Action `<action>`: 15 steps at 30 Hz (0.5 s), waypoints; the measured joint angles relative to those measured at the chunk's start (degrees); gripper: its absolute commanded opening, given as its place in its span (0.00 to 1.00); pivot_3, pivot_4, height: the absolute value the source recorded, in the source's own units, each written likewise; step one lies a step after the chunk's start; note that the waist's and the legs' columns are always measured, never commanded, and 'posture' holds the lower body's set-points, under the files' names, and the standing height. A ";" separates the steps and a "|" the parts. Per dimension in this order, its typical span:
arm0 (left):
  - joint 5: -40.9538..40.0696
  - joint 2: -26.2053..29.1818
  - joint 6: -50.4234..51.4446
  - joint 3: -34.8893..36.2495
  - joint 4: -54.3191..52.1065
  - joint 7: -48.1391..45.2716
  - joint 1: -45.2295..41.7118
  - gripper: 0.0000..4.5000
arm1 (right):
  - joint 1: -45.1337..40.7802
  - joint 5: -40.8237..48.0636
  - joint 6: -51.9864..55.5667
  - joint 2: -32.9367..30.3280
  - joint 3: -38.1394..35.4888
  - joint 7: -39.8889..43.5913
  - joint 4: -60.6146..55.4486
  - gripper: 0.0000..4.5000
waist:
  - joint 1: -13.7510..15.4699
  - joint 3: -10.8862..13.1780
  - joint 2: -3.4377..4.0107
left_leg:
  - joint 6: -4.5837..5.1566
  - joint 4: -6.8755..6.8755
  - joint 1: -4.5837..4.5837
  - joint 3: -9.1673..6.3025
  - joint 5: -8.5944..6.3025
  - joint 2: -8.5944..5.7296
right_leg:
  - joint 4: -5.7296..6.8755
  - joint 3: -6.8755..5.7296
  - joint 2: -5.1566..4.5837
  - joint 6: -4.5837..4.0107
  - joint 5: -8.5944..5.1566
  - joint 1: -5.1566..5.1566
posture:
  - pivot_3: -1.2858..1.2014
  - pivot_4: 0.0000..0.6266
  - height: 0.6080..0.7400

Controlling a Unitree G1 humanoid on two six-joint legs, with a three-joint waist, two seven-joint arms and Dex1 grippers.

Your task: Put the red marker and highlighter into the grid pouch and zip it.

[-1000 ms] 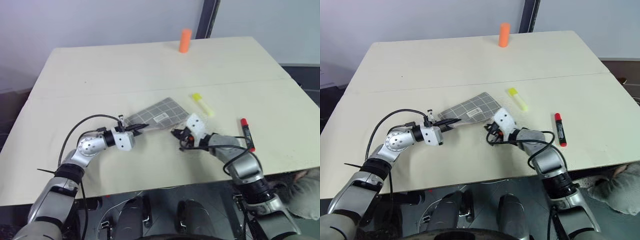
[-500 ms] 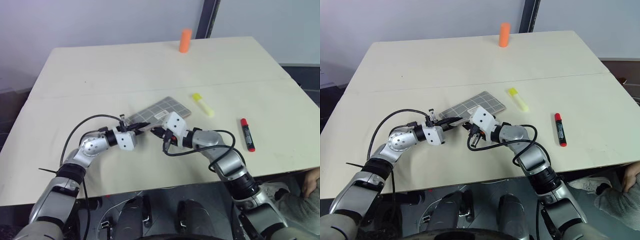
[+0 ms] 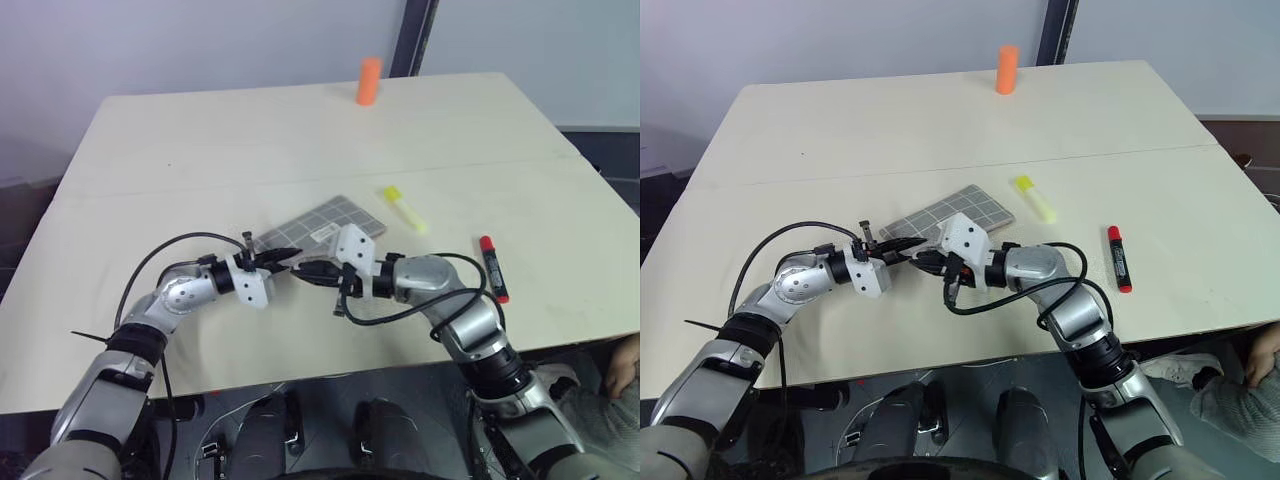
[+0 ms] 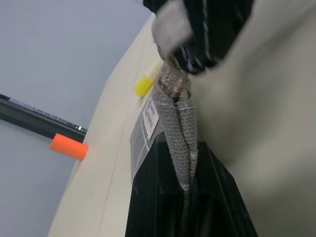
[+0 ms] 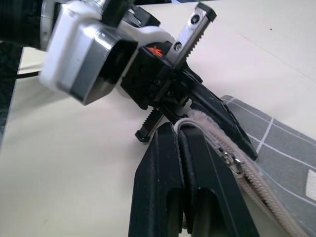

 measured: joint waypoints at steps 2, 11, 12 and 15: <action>-0.03 -0.09 0.07 -0.01 0.00 0.00 -0.03 0.00 | 0.00 0.51 0.81 -0.34 0.13 0.75 -0.20 0.01 | 0.05 0.00 0.00 | 0.00 -0.05 0.01 0.00 0.00 0.00 | -0.02 0.00 -0.01 0.00 0.00 0.00 | 0.52 0.24 1.00; -0.41 -0.59 1.00 0.01 -0.68 -0.51 -0.07 0.00 | 0.12 0.40 1.77 -0.51 1.34 1.42 -0.30 0.01 | 0.25 0.00 0.00 | 0.00 -0.36 0.00 0.03 0.01 -0.06 | -0.51 -0.07 -0.02 -0.07 0.07 0.08 | 0.52 0.24 1.00; -0.46 -0.58 1.05 0.02 -0.75 -0.52 -0.07 0.00 | 0.23 0.43 2.08 -0.71 1.34 1.49 -0.42 0.07 | 0.26 0.00 0.00 | 0.00 -0.37 0.01 0.03 0.01 -0.06 | -0.53 -0.07 -0.02 -0.06 0.07 0.08 | 0.52 0.24 1.00; -0.91 -0.68 1.29 0.01 -0.98 -0.58 0.01 0.00 | 1.87 0.62 2.68 -3.05 0.95 1.83 -1.60 0.32 | 0.40 0.00 0.00 | 0.00 -0.38 -0.01 0.03 0.01 -0.07 | -0.60 -0.10 -0.02 -0.06 0.07 0.12 | 0.52 0.24 1.00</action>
